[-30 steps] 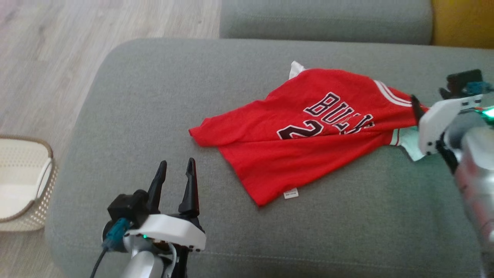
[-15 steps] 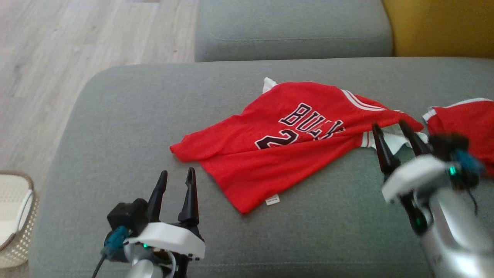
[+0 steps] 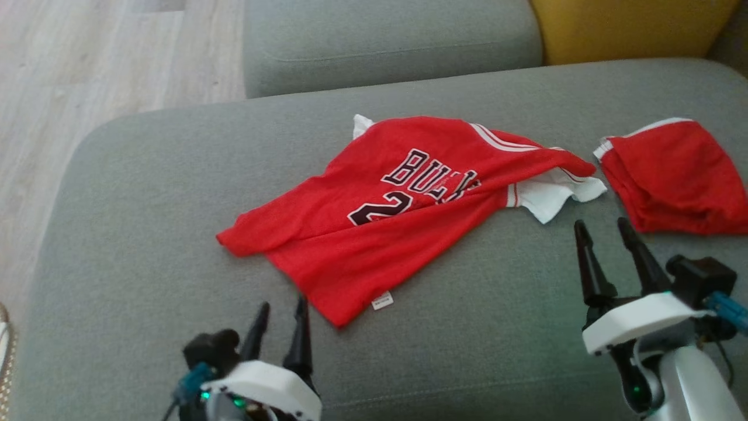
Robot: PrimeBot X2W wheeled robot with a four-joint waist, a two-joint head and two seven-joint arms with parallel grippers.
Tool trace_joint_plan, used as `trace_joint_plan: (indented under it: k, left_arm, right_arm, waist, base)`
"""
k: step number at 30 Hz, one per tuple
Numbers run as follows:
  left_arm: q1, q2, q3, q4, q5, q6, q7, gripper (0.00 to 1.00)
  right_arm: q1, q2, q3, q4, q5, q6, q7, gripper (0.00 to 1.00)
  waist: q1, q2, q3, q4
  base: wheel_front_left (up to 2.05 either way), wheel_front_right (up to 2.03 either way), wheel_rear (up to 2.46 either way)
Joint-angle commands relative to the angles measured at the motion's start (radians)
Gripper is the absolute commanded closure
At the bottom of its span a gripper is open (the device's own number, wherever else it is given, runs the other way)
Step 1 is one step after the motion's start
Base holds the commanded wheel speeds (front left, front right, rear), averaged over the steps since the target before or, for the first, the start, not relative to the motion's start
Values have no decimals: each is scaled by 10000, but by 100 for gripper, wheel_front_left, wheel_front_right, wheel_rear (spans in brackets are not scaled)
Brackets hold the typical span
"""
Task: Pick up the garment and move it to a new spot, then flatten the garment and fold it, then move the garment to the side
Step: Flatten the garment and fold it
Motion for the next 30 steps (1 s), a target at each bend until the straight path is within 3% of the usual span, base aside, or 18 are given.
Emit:
trace_joint_plan:
  k: [1,13,30]
  left_arm:
    - [-505,5,110,-56,-121,-41,-78,0]
    - [-1801,5,-1566,2821,-1987,228,-77,0]
    - [-2848,5,-2427,3872,-2843,548,-77,0]
  right_arm:
    - [-215,38,119,-445,-78,-4,53,0]
    - [20,196,53,-1325,-279,-4,593,0]
    - [-79,156,-79,-1589,-262,-4,649,0]
  waist:
    - [0,-1,67,-139]
    - [0,-1,459,-980]
    - [0,-1,785,-1433]
  base:
    - [0,0,0]
    - [0,0,0]
    - [0,0,0]
